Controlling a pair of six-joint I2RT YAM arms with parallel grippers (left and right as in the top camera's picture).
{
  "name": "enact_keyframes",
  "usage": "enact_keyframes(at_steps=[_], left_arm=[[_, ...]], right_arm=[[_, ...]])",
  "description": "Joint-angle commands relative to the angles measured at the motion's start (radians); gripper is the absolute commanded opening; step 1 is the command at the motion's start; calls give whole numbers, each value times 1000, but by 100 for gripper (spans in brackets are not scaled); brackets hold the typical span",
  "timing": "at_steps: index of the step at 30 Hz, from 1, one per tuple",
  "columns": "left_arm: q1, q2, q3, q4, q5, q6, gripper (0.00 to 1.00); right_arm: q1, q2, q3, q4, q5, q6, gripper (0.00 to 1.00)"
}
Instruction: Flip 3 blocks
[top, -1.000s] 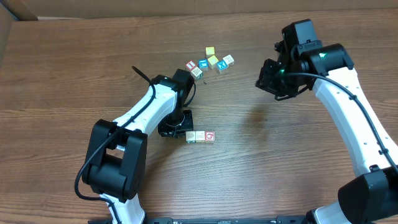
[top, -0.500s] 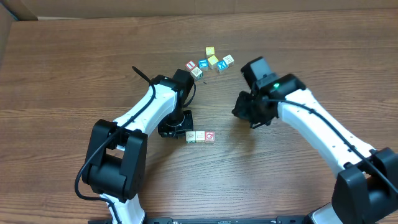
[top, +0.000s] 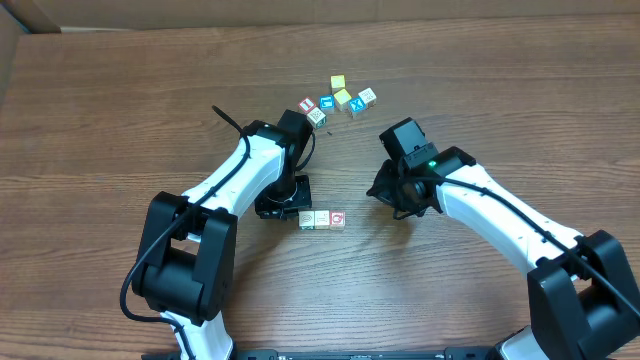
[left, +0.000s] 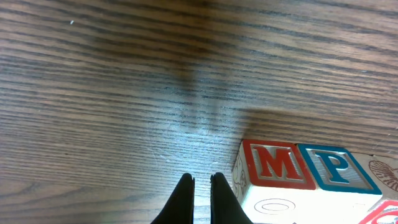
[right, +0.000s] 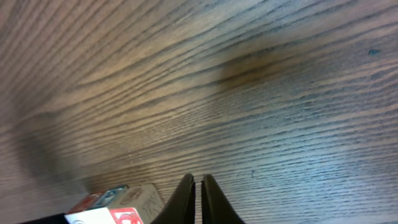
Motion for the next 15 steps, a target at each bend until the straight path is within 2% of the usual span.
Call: enact_keyframes(at_steps=[1, 4, 10, 15], left_arm=[[0, -14, -5, 2, 2, -15, 5], [0, -14, -5, 1, 0, -14, 4], [23, -21, -5, -6, -51, -34, 4], [114, -122, -5, -21, -94, -57, 4]], right_arm=[[2, 3, -6, 11, 33, 14, 8], [2, 3, -6, 16, 33, 3, 4], [26, 5, -6, 14, 19, 3, 4], [87, 15, -6, 37, 27, 5, 4]])
